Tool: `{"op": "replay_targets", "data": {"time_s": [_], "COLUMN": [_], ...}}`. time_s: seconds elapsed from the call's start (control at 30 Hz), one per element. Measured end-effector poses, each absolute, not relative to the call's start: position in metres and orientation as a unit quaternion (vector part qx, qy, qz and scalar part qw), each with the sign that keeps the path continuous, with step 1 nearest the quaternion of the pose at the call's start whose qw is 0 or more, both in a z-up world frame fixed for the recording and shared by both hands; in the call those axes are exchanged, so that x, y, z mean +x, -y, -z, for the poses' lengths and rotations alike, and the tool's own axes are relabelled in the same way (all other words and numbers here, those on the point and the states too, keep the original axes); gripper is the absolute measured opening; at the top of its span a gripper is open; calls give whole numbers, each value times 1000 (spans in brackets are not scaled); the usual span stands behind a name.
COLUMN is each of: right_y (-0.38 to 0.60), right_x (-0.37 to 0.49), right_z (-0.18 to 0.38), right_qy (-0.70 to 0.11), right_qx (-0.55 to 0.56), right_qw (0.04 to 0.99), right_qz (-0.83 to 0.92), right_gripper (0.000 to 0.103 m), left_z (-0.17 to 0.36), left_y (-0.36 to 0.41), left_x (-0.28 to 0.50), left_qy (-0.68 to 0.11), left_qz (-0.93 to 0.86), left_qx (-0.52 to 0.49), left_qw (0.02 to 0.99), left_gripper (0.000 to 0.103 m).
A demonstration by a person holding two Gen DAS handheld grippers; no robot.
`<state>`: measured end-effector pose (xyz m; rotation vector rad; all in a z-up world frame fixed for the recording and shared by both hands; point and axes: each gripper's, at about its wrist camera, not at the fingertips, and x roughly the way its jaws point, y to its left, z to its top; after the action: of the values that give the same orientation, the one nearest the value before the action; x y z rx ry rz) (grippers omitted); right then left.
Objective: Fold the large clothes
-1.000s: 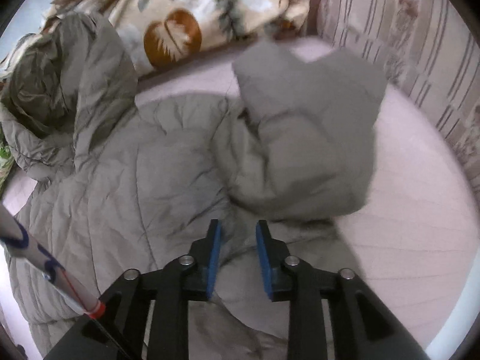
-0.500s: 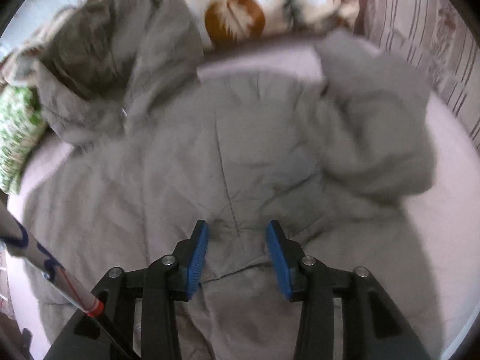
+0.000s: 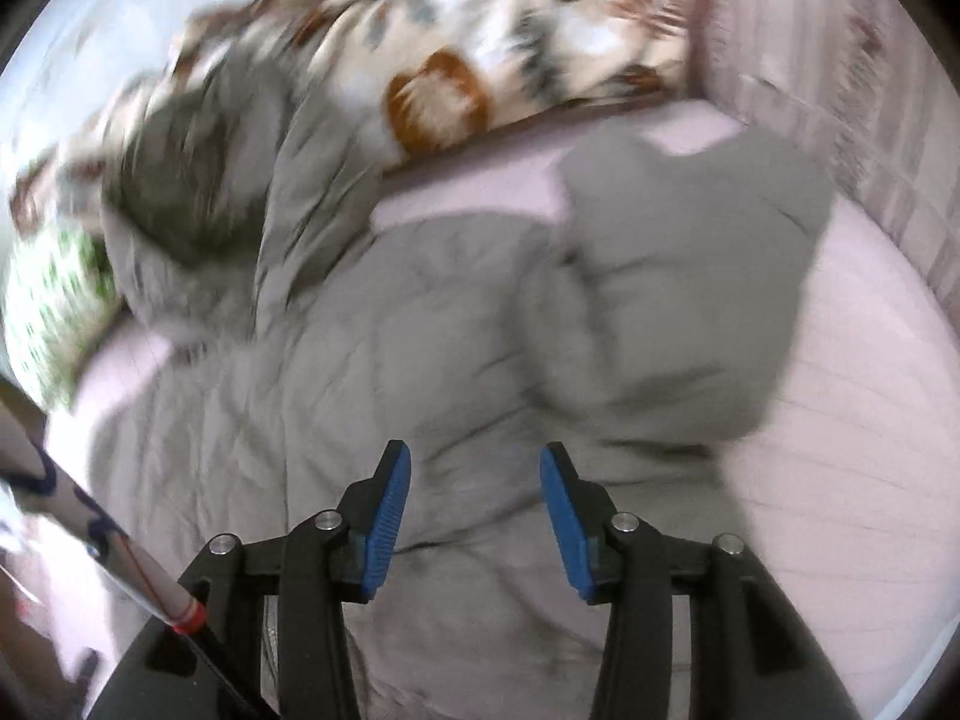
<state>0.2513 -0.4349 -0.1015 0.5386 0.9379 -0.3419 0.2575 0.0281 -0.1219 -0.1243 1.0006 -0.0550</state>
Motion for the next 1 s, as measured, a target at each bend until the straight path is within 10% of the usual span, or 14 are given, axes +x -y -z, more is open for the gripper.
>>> {"op": "replay_targets", "data": {"time_s": [0.37, 0.9, 1.0], "right_y": [638, 750, 756], "right_x": [165, 252, 266], "right_z": [162, 211, 202], "right_qy": [-377, -272, -316], "right_qx": [459, 562, 518], "right_qw": [758, 737, 743], "right_qz": [271, 258, 282], "right_gripper": [57, 62, 15], "left_z": [153, 174, 174], "left_y": [28, 51, 52], "left_x": [248, 253, 253], "left_qy": [-491, -448, -448], "left_qz": [50, 3, -1], "left_qx": [22, 84, 87], "left_qw": [870, 890, 890], "left_gripper": [65, 85, 86]}}
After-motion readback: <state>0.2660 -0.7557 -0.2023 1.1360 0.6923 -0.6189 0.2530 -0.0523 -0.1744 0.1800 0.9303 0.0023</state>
